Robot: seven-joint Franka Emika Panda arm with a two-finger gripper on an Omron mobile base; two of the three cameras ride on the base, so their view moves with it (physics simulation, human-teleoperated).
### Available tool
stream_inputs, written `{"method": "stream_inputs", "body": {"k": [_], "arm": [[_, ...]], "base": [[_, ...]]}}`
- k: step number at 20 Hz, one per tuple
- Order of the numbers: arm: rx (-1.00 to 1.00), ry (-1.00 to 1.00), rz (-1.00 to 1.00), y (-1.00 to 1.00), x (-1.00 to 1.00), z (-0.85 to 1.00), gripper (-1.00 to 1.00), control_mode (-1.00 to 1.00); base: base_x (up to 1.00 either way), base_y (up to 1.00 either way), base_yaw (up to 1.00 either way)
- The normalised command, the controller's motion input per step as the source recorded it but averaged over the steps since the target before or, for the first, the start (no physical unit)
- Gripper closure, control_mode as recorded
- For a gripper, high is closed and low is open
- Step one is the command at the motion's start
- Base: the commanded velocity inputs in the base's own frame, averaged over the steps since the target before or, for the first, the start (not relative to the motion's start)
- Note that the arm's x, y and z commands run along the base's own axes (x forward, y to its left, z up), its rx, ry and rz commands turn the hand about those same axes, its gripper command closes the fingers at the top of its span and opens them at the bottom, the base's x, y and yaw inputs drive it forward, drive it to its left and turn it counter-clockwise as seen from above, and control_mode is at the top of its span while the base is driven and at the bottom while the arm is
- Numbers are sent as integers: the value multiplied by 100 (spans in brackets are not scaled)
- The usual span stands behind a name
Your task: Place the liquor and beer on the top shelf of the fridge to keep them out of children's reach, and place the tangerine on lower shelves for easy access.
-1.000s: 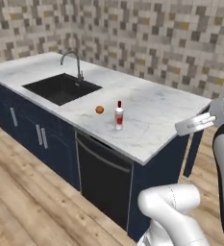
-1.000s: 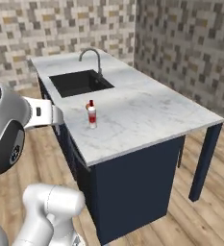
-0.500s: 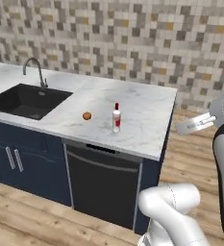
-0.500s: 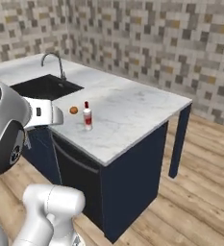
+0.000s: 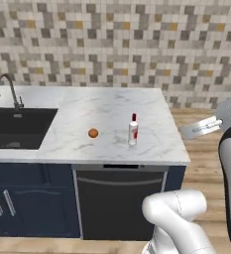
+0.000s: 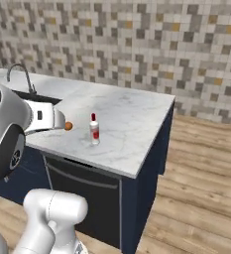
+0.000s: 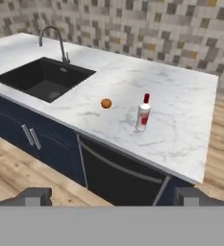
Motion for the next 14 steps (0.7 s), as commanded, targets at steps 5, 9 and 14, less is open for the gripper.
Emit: {"method": "stream_inputs", "body": {"k": [5,9,14], "arm": [[0,0,0,0,0,0,-100,100],[0,0,0,0,0,0,-100,100],[0,0,-14,10,21,-7,-100,-100]], "base": [[8,100,-53],[6,96,-50],[7,25,-16]]}}
